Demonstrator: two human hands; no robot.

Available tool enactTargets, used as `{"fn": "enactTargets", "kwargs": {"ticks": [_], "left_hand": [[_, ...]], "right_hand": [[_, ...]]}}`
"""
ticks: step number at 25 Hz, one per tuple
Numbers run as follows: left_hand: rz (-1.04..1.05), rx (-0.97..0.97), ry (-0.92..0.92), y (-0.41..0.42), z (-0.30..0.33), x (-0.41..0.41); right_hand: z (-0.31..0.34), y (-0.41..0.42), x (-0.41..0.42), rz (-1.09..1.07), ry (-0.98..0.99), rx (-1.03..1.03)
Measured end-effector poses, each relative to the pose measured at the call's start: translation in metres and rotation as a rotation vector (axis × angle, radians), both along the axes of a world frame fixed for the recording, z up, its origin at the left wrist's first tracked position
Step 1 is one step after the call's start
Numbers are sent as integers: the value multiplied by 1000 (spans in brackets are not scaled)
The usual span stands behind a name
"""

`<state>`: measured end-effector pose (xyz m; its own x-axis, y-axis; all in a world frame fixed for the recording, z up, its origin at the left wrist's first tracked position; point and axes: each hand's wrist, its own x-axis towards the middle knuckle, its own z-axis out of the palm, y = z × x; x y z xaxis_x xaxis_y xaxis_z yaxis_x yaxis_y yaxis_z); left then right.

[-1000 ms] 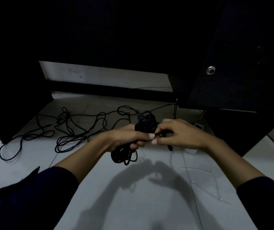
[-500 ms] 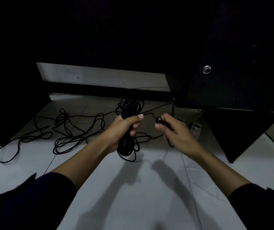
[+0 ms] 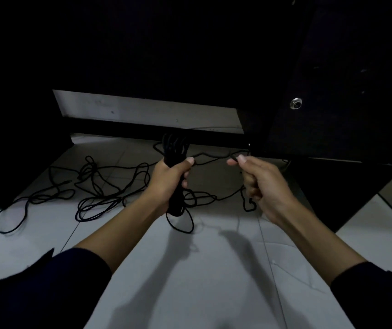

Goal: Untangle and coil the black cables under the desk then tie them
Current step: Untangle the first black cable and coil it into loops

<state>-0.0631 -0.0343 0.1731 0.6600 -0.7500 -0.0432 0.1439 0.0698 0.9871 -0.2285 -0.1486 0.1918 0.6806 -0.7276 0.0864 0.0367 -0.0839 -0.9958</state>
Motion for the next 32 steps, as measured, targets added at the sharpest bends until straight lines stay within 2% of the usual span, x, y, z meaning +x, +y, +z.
{"fn": "enactTargets", "kwargs": {"ticks": [4,9,12,17,21,22,24,26,29,32], "left_hand": [[-100,60,-12,2,-5,-11],[-268,78,-41,1,-14,-38],[-289,-9,70,-3,-13,-52],[-201,-65,234,-9,-12,-59],[-97,-96,313,-14,-11,-58],[-54,-99,330,-15,-10,-56],[44,-86,315,-17,-9,-50],[109,-54,215,-18,-10,-41],[186,-87,128,-14,-5,-22],[178,-239,314,-7,4,1]], "right_hand": [[-4,9,11,89,25,-99],[-3,16,26,-57,16,-216],[-4,18,31,-148,-47,-165],[-6,23,30,-191,72,-227],[-7,33,29,-116,61,-284],[-8,37,29,-98,80,-324],[-12,44,29,-109,164,-545],[-17,46,30,-145,162,-718],[-21,41,29,-153,161,-692],[-43,36,18,-10,237,-627]]}}
